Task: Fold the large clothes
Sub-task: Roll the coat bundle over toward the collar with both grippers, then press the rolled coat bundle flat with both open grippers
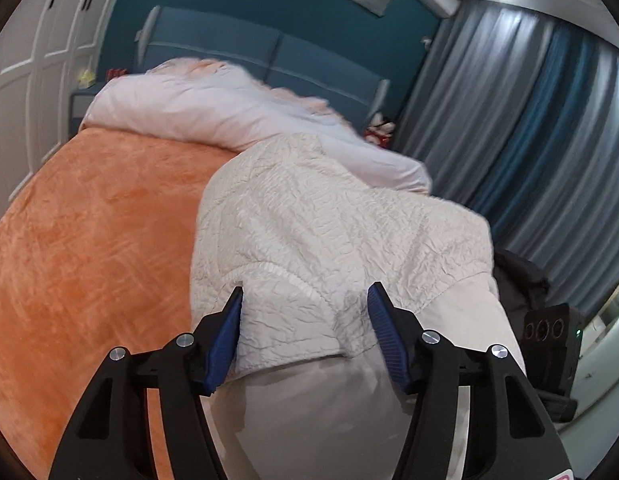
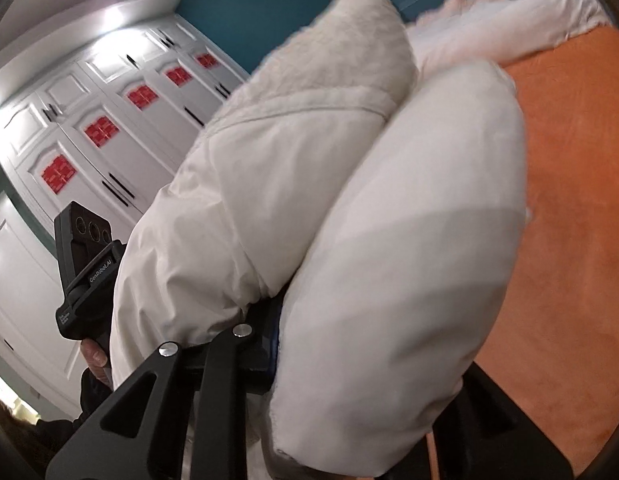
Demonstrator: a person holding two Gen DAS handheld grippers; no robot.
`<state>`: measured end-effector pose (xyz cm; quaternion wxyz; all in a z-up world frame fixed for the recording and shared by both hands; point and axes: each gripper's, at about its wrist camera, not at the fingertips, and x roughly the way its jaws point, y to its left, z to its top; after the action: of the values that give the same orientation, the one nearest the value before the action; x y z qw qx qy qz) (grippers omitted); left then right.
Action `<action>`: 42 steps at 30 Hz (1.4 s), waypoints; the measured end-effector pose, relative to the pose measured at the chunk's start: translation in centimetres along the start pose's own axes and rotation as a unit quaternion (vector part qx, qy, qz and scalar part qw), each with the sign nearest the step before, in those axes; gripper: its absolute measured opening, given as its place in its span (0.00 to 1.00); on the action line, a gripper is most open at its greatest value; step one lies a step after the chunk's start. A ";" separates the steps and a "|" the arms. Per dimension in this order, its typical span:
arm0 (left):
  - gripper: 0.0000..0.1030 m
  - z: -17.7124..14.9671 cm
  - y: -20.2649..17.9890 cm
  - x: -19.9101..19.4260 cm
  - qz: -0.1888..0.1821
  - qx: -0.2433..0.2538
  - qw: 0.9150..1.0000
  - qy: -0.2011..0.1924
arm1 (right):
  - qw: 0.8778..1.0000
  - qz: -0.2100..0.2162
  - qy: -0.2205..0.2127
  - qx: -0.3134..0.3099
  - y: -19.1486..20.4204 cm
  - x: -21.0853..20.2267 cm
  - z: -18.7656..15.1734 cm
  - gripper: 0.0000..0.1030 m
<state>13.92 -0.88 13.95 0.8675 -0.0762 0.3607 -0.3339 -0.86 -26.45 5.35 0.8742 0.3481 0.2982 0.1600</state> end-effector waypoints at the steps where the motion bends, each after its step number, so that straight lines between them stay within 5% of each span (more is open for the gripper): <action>1: 0.55 -0.5 1.9 1.5 0.009 -0.017 1.000 0.019 | 1.000 -0.006 0.012 0.019 -1.3 1.5 0.0 0.18; 6: 0.48 -6.8 9.5 6.1 0.053 -0.117 0.985 0.118 | 0.986 -0.075 0.098 0.109 -9.2 7.6 -5.5 0.16; 10: 0.74 -10.3 11.4 4.0 0.043 -0.151 0.982 0.105 | 0.985 -0.041 0.090 0.144 -11.0 7.0 -7.7 0.18; 15: 0.77 -11.7 13.8 3.3 0.018 -0.215 0.971 0.100 | 0.984 -0.052 0.106 0.135 -10.9 8.0 -6.4 0.25; 20: 0.81 -12.0 15.3 6.0 -0.067 -0.275 0.952 0.120 | 0.981 -0.044 0.114 0.151 -12.0 8.5 -6.4 0.27; 26: 0.73 -8.2 11.9 6.1 -0.048 -0.167 0.982 0.079 | 0.984 -0.042 0.108 0.139 -10.7 11.8 -5.9 0.26; 29: 0.65 -5.8 12.0 6.4 -0.025 -0.128 0.990 0.061 | 0.985 -0.033 0.101 0.136 -10.6 13.7 -5.4 0.25; 39: 0.46 1.9 16.2 6.0 0.052 -0.048 0.997 -0.006 | 0.998 -0.006 0.052 0.028 -5.3 21.4 -0.1 0.14; 42: 0.46 0.6 19.9 8.4 0.096 -0.061 0.993 0.021 | 0.995 -0.032 0.099 -0.011 -5.7 25.6 0.8 0.14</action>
<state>29.14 8.96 2.12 0.8815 -0.0869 0.4041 -0.2283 19.81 -18.43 -8.66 0.8490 0.3108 0.3925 0.1690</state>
